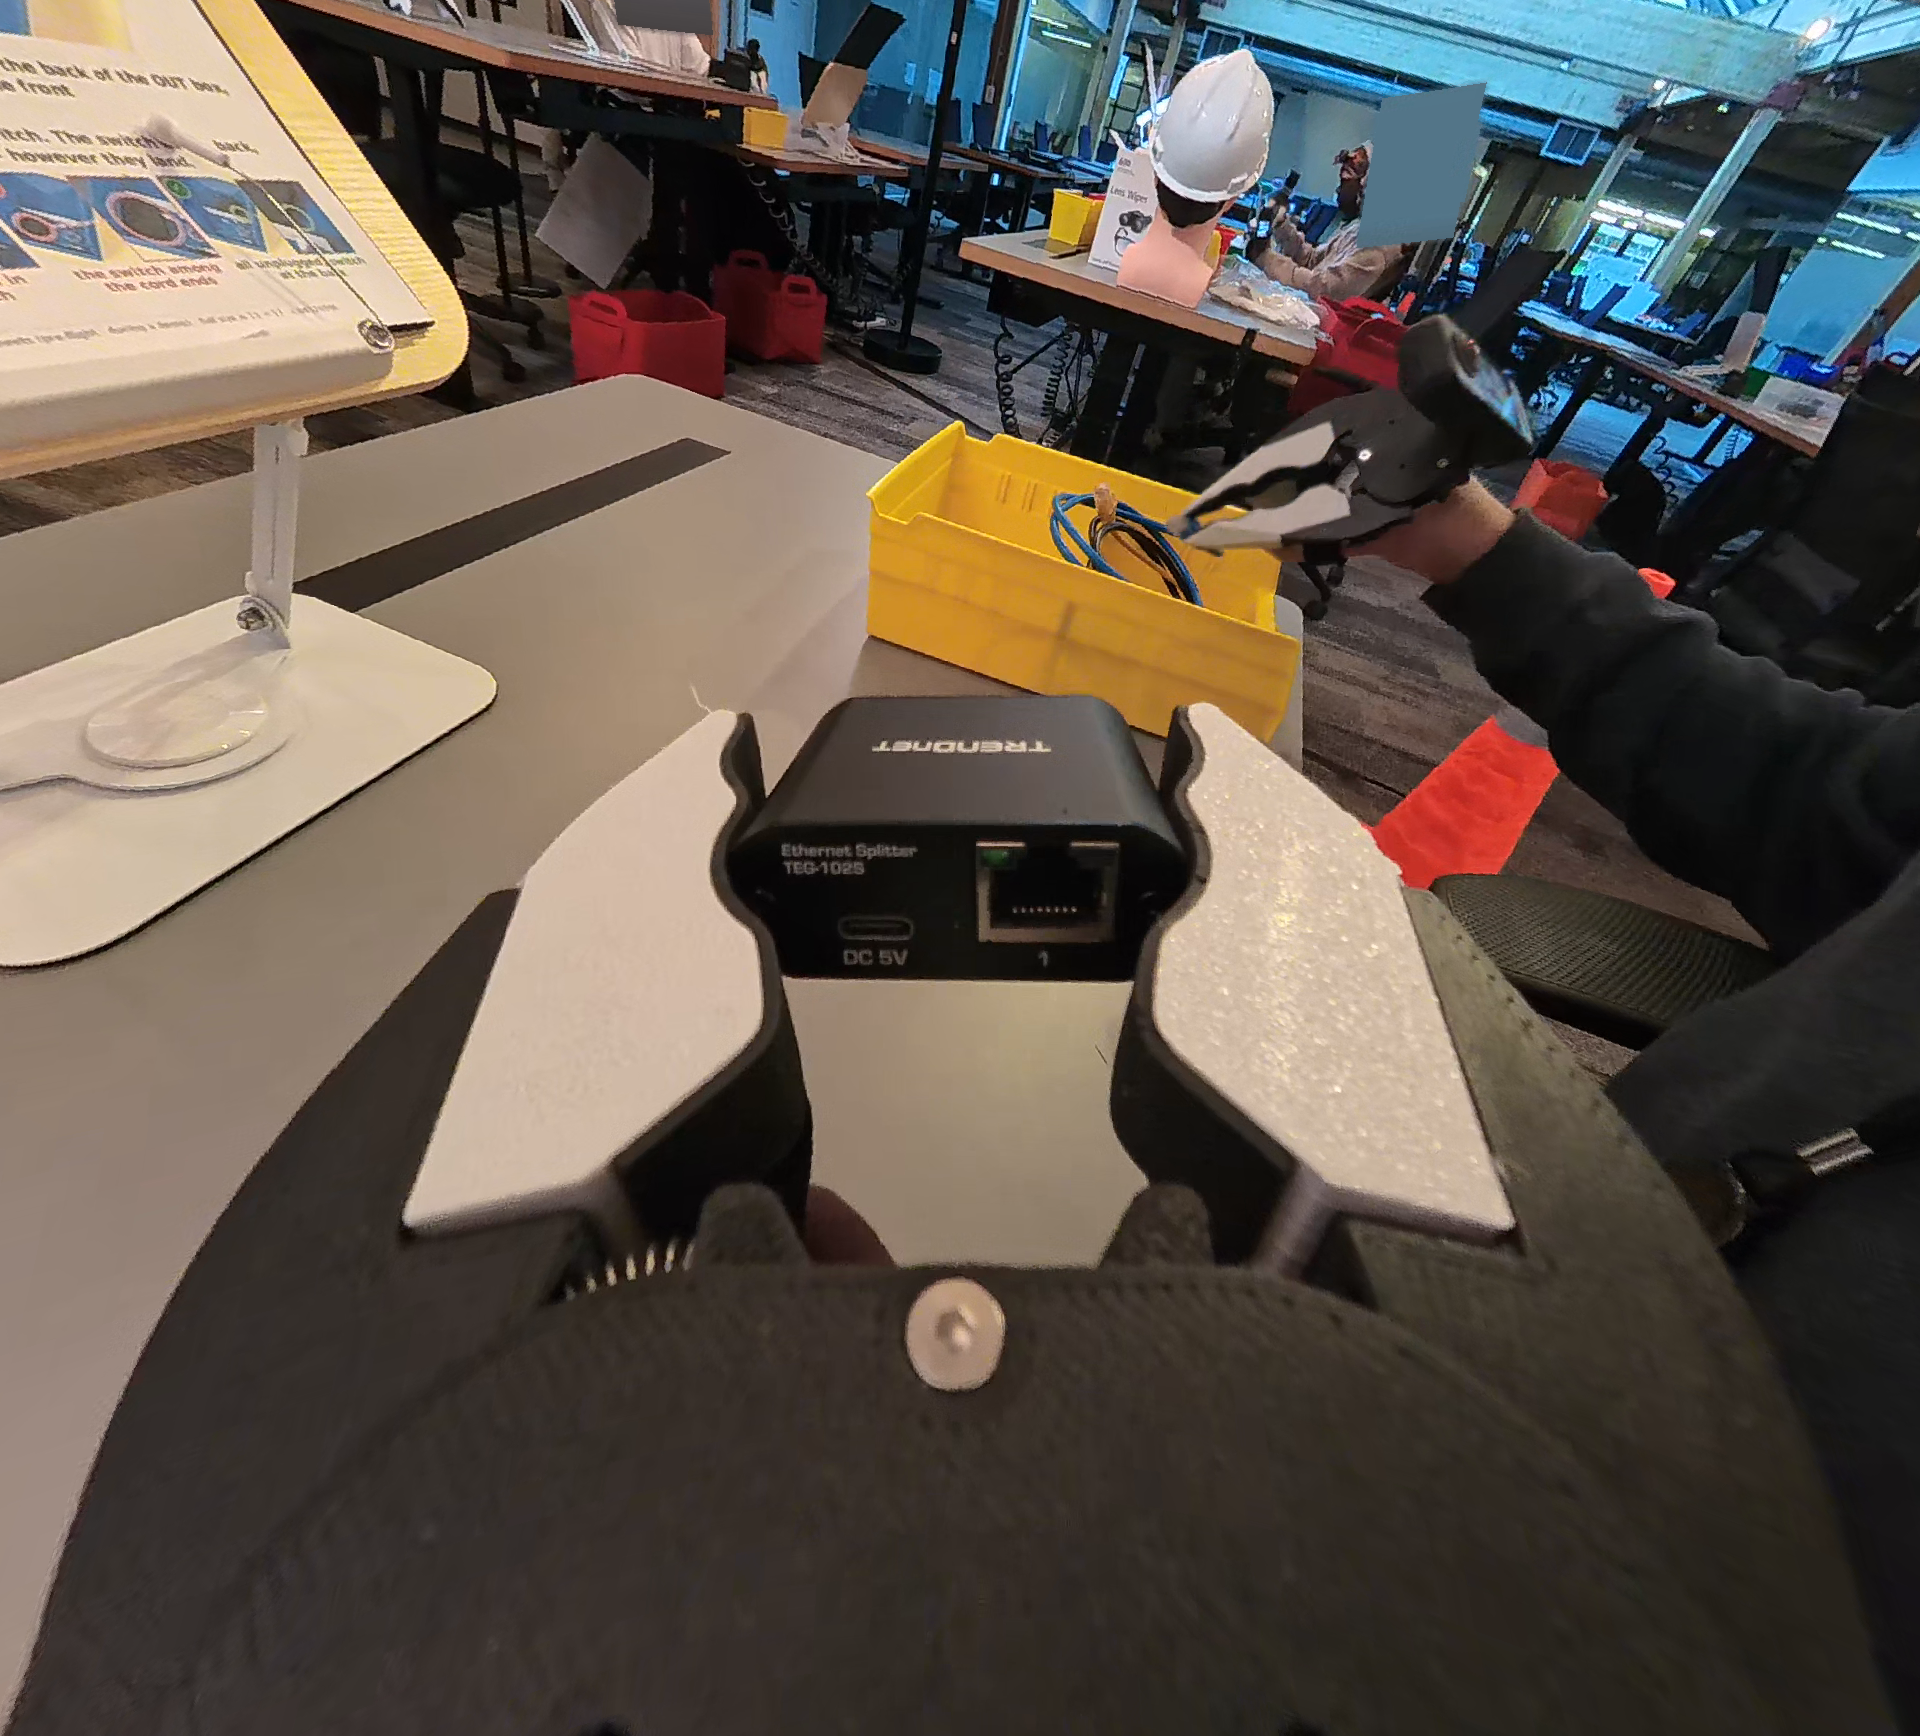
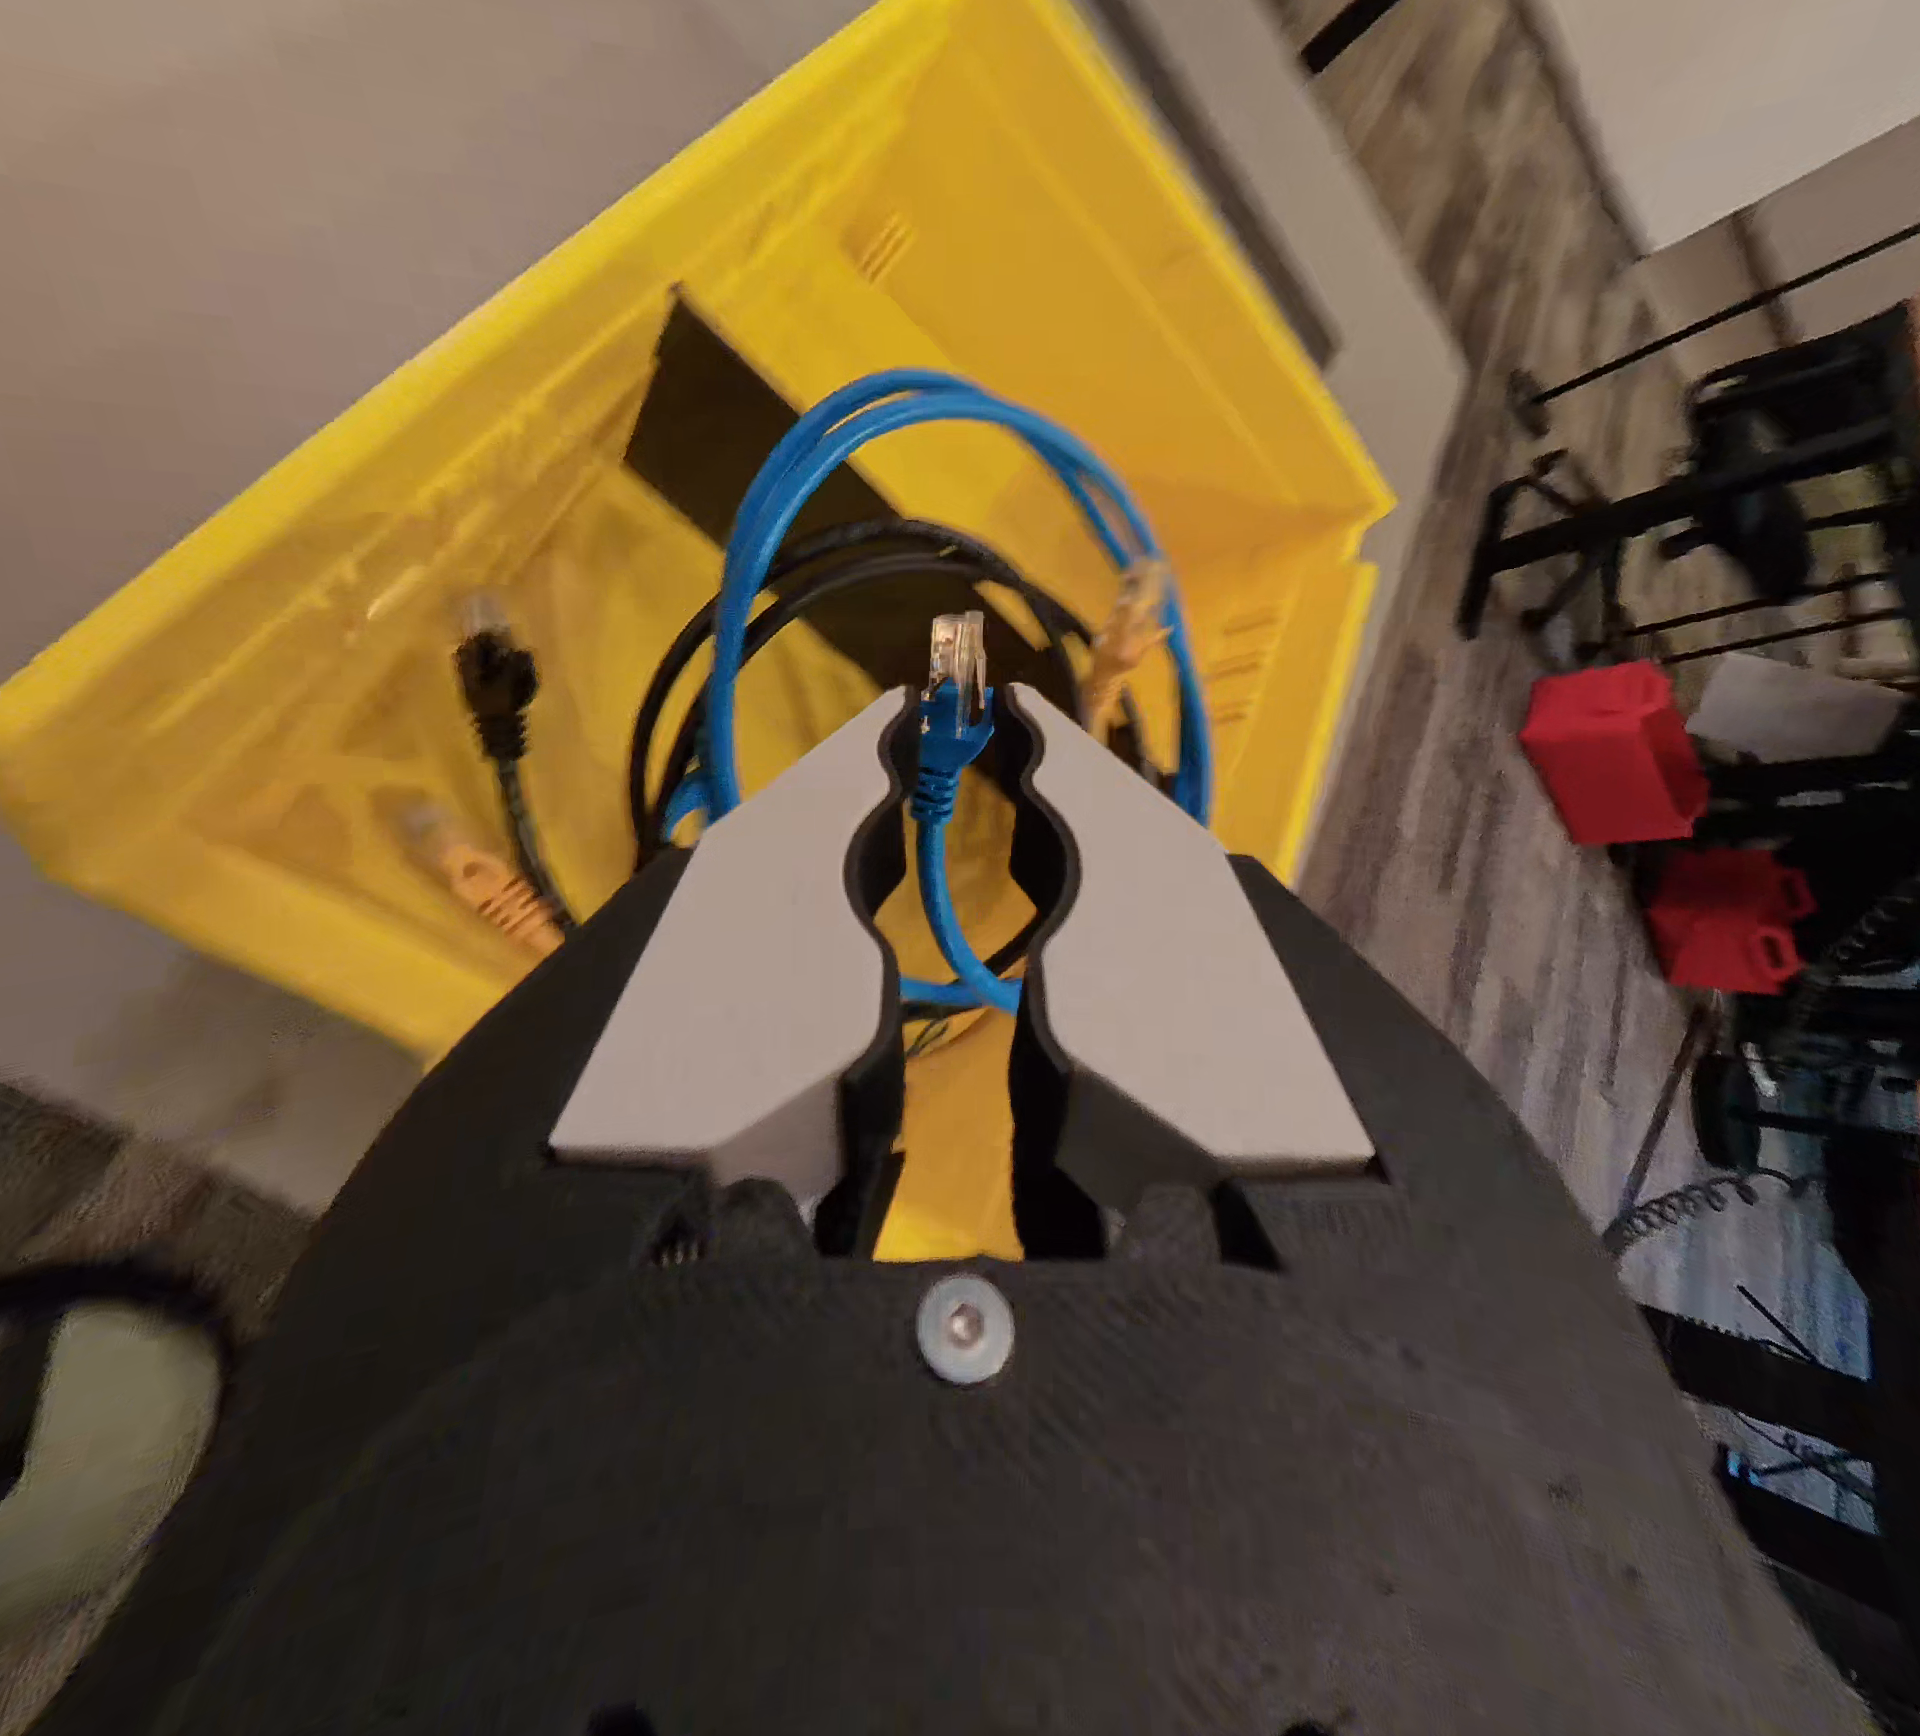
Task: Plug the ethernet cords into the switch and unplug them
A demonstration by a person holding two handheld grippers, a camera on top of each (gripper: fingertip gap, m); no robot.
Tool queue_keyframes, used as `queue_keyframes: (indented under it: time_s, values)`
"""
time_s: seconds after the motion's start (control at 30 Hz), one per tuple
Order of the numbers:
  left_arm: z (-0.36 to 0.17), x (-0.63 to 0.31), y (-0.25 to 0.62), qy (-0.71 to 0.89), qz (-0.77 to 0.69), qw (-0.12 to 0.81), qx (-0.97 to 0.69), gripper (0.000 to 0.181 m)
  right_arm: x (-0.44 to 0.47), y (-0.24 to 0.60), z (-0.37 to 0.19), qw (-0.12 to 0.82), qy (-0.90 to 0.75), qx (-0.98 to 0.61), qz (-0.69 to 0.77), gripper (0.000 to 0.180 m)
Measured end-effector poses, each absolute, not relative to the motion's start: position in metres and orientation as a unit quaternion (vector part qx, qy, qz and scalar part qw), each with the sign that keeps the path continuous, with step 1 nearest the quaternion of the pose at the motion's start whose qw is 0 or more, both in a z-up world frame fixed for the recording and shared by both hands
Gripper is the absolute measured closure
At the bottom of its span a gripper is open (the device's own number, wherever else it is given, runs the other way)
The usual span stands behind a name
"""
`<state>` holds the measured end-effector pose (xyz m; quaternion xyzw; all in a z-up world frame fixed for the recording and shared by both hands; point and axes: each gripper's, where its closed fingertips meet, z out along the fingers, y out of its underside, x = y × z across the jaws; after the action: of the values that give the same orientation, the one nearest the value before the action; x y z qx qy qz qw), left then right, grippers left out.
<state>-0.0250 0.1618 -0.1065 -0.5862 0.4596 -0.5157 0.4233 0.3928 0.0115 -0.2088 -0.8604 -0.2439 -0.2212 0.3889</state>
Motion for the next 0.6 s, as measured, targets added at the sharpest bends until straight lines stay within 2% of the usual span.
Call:
queue_keyframes:
  time_s: [0.17,0.3,0.5,0.6]
  values:
    - [-0.108,-0.024,0.158,0.469,-0.511,0.421,-0.585,0.108,0.376,-0.006,-0.244,0.296,-0.261,-0.906,-0.152,0.162]
    - [-0.110,-0.024,0.157,0.473,-0.508,0.420,-0.585,0.108,0.373,-0.020,-0.255,0.242,-0.260,-0.925,-0.135,0.129]
    - [-0.115,-0.020,0.154,0.479,-0.506,0.414,-0.586,0.108,0.360,-0.030,-0.221,0.262,-0.273,-0.915,-0.144,0.111]
    - [-0.115,-0.017,0.151,0.478,-0.511,0.410,-0.585,0.108,0.335,-0.010,-0.168,0.349,-0.301,-0.865,-0.197,0.120]
